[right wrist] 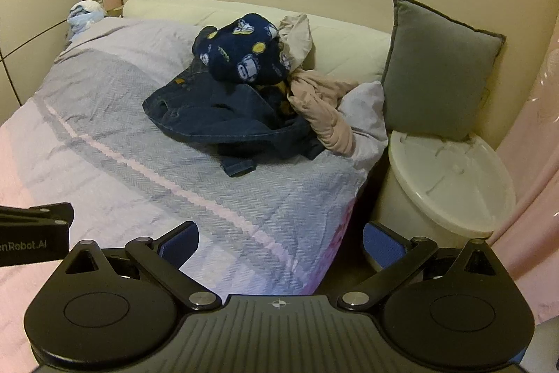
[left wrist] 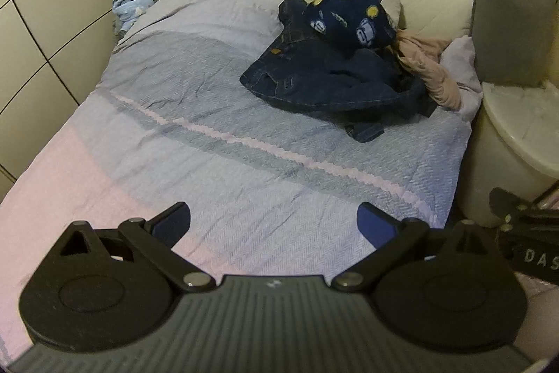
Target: Fold clothes
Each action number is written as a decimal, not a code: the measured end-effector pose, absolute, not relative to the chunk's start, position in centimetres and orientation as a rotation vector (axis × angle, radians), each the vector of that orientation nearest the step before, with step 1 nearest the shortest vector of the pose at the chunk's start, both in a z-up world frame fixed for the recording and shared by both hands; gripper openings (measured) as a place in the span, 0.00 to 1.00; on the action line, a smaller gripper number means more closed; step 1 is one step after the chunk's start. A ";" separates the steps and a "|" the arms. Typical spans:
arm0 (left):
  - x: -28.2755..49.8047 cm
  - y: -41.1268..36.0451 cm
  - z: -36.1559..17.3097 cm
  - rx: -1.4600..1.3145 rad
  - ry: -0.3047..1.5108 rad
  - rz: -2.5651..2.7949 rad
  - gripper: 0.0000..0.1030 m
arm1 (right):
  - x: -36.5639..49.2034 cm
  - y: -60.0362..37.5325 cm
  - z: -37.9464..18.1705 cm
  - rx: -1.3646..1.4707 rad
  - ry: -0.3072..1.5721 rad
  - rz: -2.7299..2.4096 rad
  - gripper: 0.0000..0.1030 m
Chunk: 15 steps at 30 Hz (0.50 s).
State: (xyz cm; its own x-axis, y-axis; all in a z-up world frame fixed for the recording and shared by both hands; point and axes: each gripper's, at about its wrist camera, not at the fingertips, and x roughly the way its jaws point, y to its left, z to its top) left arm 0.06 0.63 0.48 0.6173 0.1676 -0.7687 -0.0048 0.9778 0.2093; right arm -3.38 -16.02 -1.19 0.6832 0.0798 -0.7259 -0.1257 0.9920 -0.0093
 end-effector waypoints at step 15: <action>-0.3 6.7 2.1 0.122 0.850 0.066 0.98 | -3.0 -12.1 0.2 -0.050 0.785 0.103 1.00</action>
